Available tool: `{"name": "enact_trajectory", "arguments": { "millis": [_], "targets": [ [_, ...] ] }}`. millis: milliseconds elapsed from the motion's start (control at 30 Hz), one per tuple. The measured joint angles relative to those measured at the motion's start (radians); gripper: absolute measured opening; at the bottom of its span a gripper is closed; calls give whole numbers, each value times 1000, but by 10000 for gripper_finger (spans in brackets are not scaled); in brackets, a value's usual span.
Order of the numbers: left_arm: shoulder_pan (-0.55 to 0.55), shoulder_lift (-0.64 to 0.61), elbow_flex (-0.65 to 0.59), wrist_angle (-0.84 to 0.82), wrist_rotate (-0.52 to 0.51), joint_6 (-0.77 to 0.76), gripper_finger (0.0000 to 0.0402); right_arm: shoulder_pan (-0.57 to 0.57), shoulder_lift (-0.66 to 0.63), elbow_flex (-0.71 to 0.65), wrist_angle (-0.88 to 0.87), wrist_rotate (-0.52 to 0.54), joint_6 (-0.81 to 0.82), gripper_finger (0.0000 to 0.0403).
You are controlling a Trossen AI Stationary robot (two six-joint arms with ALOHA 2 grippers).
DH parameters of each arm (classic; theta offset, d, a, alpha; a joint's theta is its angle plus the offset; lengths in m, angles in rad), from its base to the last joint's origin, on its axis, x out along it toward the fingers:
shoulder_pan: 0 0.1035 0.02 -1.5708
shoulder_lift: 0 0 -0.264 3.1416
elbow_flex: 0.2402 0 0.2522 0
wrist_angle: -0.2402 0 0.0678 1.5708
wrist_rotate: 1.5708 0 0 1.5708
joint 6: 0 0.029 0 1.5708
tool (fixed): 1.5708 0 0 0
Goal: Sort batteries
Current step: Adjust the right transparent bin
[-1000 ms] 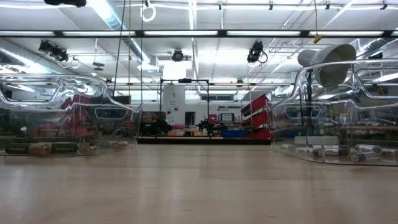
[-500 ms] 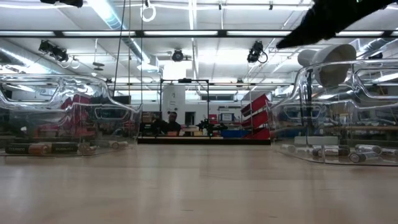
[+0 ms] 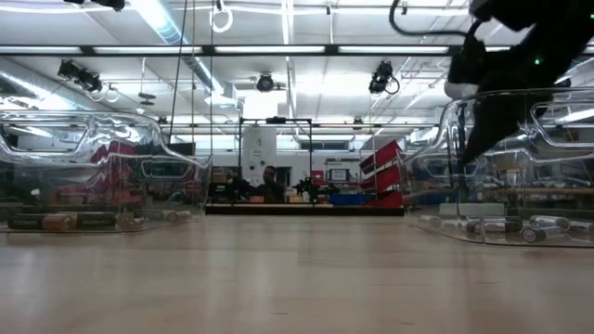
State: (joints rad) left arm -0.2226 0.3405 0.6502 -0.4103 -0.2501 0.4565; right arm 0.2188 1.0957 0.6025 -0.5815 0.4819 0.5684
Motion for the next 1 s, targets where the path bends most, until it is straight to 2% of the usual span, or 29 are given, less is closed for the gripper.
{"name": "enact_trajectory", "arguments": {
  "millis": [267,700,833,1000],
  "targets": [
    [0,0,0,0,0,-1,0,-51,25,0,-56,76,28,0],
    [0,0,0,-6,0,-1,0,-188,24,0,-79,97,-30,0],
    [0,0,0,-8,0,-1,0,-221,24,0,-61,99,-102,0],
    [0,0,0,-8,0,-1,0,-251,24,0,-34,97,-278,0]
  ]
}}
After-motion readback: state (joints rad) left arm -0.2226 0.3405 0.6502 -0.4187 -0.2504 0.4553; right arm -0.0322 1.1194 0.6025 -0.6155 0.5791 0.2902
